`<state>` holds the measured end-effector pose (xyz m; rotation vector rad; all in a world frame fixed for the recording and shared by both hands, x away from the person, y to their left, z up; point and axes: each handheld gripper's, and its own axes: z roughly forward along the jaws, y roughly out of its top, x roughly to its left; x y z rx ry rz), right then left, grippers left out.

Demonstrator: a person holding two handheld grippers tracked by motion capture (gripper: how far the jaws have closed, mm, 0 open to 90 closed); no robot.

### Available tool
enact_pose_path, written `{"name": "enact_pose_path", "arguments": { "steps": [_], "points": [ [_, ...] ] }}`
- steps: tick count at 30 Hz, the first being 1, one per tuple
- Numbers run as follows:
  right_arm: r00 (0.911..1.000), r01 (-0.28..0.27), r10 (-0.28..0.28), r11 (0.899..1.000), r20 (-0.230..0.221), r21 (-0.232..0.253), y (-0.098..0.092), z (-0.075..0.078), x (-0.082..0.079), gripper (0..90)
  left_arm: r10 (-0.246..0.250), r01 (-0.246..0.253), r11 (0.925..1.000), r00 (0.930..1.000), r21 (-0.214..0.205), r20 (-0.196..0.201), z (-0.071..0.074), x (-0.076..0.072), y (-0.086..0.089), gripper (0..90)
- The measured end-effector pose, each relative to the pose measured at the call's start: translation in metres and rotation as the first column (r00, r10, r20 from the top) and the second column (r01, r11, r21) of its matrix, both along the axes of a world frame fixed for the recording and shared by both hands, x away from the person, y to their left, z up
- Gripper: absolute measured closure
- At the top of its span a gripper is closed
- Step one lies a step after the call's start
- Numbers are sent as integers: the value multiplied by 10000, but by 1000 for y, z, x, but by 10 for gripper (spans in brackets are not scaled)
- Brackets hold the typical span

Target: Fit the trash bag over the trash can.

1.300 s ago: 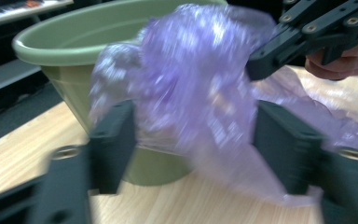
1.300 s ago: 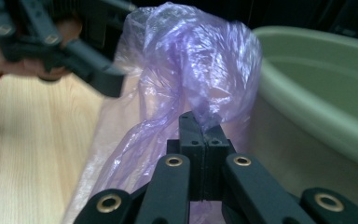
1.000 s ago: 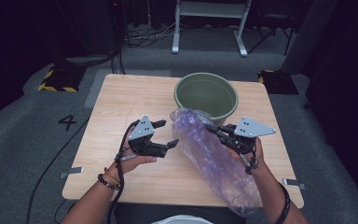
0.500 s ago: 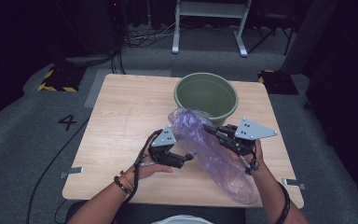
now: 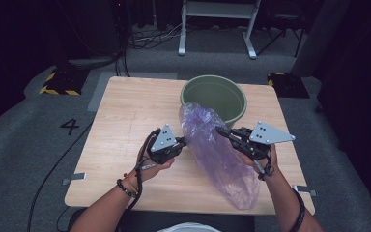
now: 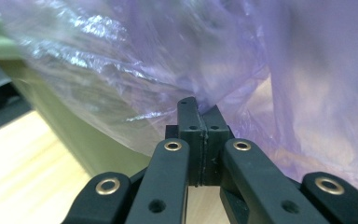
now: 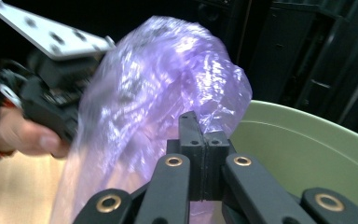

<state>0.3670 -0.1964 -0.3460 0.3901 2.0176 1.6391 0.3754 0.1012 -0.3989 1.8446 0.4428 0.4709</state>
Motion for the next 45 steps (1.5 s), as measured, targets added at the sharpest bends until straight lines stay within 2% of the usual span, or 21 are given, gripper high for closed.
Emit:
{"name": "enact_pose_path", "arguments": {
  "steps": [4, 8, 14, 22, 26, 32, 36, 38, 40, 41, 45],
  "points": [
    [9998, 210, -210, 9998, -34, 50, 0, 3, 2, 900, 105, -99, 9996, 9996, -251, 244, 11, -1, 10, 899],
    [9974, 716, -715, 9974, -72, 56, 0, 6, 8, 899, 121, -109, 9995, 9990, -296, 421, 18, 1, 13, 900],
    [9882, 1468, -1469, 9891, -432, -76, -1, 10, 25, 889, 284, -269, 9993, 9981, -272, 539, 29, 8, 13, 900],
    [9761, 2029, -2049, 9786, -717, -353, -5, 12, 44, 890, 588, -566, 9977, 9965, -377, 591, 42, 23, 18, 900],
    [9647, 2401, -2445, 9692, -974, -554, -8, 11, 55, 893, 730, -716, 9971, 9958, -277, 559, 46, 32, 19, 900],
    [9427, 2817, -2948, 9542, -1561, -1009, -7, 5, 71, 894, 891, -893, 9960, 9943, 2, 582, 47, 42, 18, 876],
    [9280, 3000, -3213, 9446, -1889, -1331, -6, 1, 80, 894, 1101, -1107, 9938, 9927, 92, 496, 45, 46, 19, 807],
    [9202, 3105, -3358, 9391, -2012, -1471, -6, 0, 82, 894, 1162, -1163, 9932, 9925, 16, 368, 44, 48, 20, 734],
    [9147, 3176, -3453, 9355, -2101, -1551, -6, -1, 84, 894, 1203, -1201, 9926, 9927, -177, 117, 42, 48, 22, 578],
    [9122, 3208, -3511, 9327, -2112, -1645, -6, -1, 85, 894, 1143, -1142, 9932, 9934, -219, 28, 40, 48, 22, 465],
    [9071, 3288, -3635, 9267, -2123, -1820, -6, -2, 86, 894, 685, -692, 9971, 9974, -318, -246, 31, 38, 24, 288]
  ]
}}
